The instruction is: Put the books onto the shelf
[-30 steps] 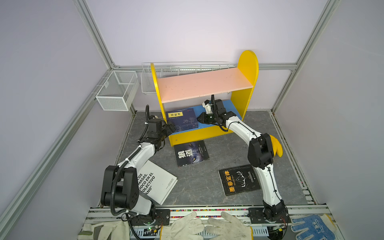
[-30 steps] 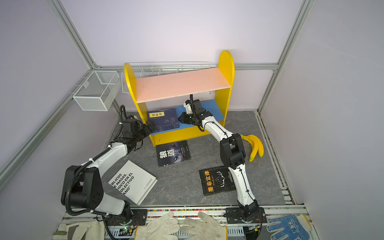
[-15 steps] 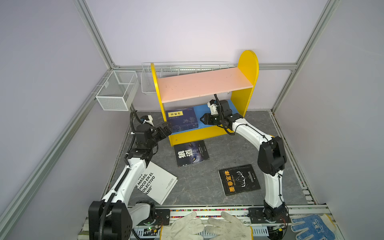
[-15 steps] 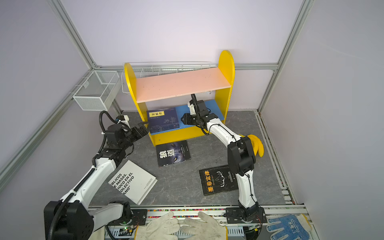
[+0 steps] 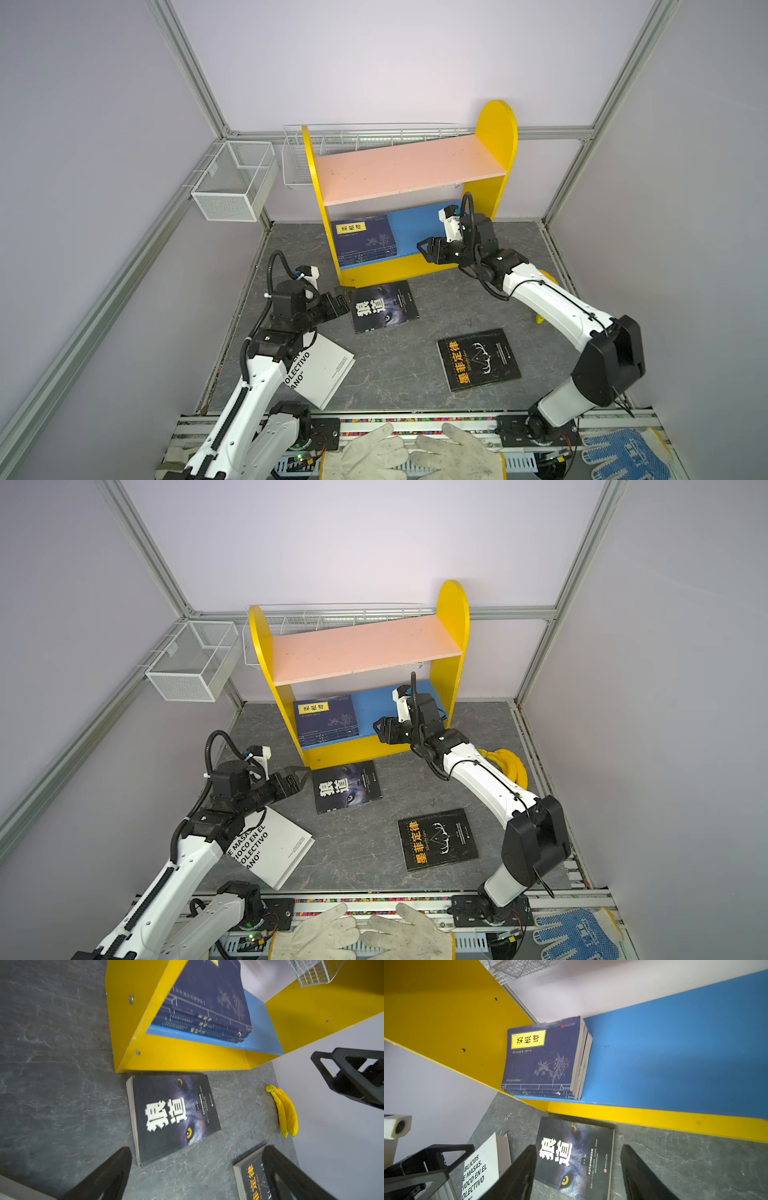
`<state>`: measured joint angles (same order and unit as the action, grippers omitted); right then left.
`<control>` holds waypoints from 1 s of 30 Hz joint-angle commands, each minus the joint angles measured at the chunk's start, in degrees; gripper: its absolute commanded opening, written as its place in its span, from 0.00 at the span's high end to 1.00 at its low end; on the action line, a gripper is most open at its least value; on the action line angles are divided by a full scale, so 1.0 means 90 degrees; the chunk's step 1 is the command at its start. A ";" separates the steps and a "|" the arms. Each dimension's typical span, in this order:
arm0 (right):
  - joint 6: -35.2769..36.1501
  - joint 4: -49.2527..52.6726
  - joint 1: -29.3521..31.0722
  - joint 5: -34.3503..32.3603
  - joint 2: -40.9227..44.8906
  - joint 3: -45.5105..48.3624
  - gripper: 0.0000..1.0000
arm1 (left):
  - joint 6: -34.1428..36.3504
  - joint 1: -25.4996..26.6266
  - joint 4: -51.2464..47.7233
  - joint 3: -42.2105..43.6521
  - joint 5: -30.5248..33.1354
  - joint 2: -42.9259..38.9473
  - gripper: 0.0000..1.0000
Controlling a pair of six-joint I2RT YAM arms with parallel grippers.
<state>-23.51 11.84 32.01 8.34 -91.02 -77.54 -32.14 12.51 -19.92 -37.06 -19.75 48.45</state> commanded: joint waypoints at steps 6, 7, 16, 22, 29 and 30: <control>-0.0182 0.0132 0.0417 -0.0675 0.0745 0.1181 0.27 | -0.0693 0.0375 0.0076 0.0756 0.0497 -0.0217 0.02; -0.0259 0.0062 0.0440 -0.0741 0.0845 0.1347 0.26 | -0.0741 0.0455 0.0160 0.0857 0.0566 -0.0191 0.02; -0.0794 -0.0062 0.0501 -0.1208 0.0926 0.2334 0.20 | -0.1001 0.0948 0.1132 0.1343 0.0950 0.0668 0.03; -0.1142 -0.0324 0.0498 -0.1212 0.0655 0.2847 0.19 | -0.0995 0.0956 0.1599 0.1420 0.1056 0.1183 0.04; -0.1350 -0.0654 0.0495 -0.1052 0.0082 0.2979 0.19 | -0.0941 0.0965 0.2213 0.1481 0.0960 0.2008 0.03; -0.1363 -0.0726 0.0485 -0.1017 0.0028 0.2980 0.19 | -0.0957 0.0966 0.2297 0.1505 0.0963 0.2084 0.03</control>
<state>-33.95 8.21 36.21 -1.52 -89.34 -51.75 -40.69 21.02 -2.94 -24.58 -11.62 65.60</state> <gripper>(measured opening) 0.814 0.966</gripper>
